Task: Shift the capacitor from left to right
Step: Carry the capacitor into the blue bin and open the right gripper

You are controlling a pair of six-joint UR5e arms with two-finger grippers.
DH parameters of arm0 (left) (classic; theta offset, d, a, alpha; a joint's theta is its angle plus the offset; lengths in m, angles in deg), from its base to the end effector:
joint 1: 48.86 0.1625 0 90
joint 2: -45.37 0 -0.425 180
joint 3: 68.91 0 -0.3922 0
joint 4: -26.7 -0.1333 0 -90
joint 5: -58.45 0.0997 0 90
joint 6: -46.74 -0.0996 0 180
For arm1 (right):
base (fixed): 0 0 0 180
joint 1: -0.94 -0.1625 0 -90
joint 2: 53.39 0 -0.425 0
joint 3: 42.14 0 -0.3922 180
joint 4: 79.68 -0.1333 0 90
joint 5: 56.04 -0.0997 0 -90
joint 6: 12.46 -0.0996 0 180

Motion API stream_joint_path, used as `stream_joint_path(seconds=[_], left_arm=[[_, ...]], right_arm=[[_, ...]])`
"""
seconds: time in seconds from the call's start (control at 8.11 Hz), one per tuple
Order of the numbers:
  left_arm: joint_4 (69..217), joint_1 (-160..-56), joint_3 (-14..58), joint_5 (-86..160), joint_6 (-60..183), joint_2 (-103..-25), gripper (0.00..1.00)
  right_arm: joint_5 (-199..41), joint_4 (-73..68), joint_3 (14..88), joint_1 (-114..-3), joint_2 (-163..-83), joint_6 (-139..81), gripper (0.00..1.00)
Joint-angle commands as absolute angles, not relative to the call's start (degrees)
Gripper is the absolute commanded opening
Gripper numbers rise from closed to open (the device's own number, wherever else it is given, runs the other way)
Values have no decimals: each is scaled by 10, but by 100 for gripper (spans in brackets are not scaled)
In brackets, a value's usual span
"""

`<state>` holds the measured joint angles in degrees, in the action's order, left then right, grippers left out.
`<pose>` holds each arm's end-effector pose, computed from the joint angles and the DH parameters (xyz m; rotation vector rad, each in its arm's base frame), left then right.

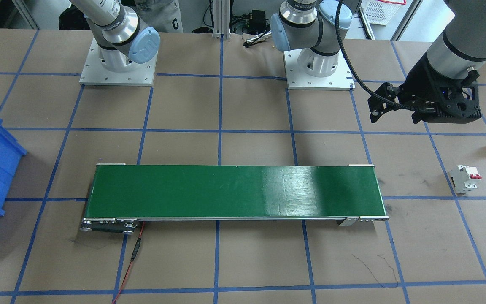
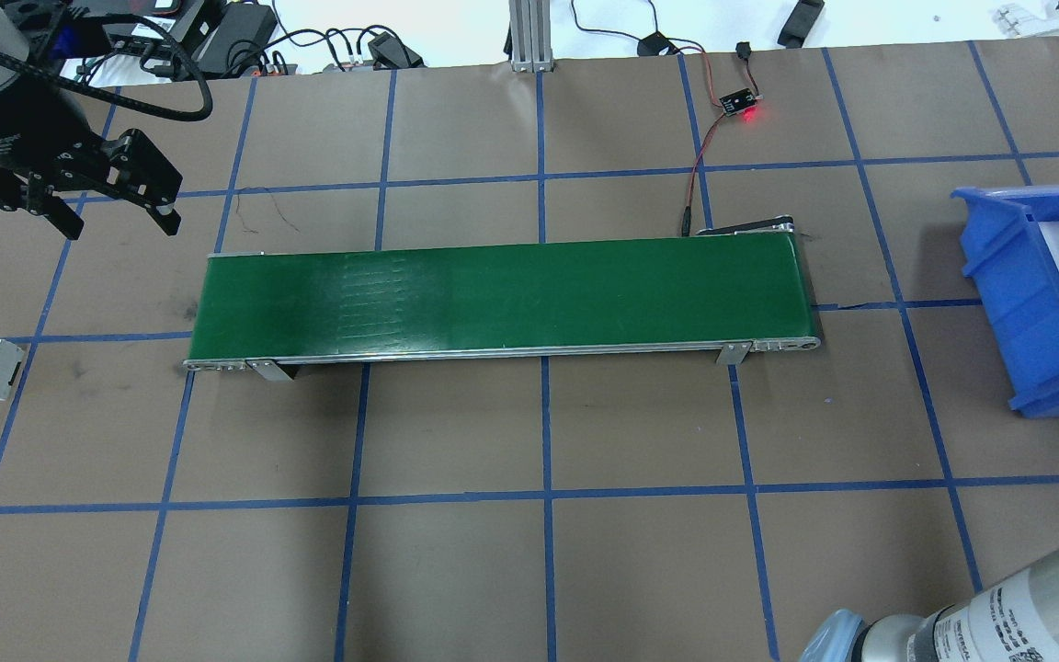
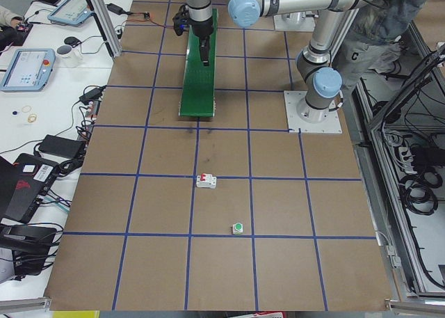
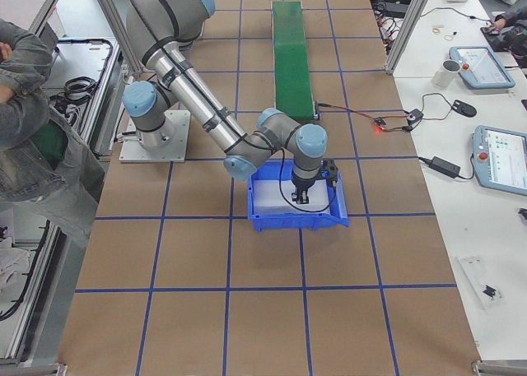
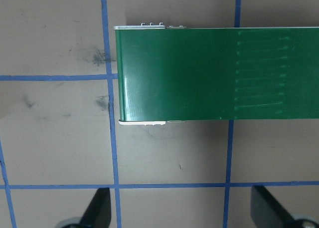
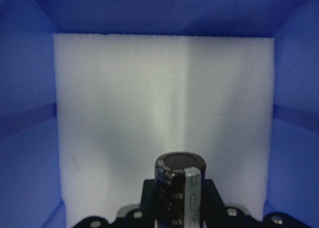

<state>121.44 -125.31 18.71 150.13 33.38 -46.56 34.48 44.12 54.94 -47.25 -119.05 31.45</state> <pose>-0.0100 -0.5151 0.4836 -0.0035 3.1280 0.1246 -0.3104 -0.5456 0.2499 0.0566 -3.1059 0.0377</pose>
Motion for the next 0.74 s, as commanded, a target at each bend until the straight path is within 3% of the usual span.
stream_joint_path(seconds=[0.0,0.25,0.37,0.62], left_arm=[[1214,-1253,187,1501,334,-465,100],[1214,-1253,187,1501,334,-465,100],[1214,-1253,187,1501,334,-466,100],[1214,-1253,187,1501,334,-465,100]], right_arm=[[296,460,550,-460,-1193,324,63],[296,461,551,-460,-1196,321,80],[295,461,550,-460,-1198,318,96],[297,466,541,-467,-1255,313,100]])
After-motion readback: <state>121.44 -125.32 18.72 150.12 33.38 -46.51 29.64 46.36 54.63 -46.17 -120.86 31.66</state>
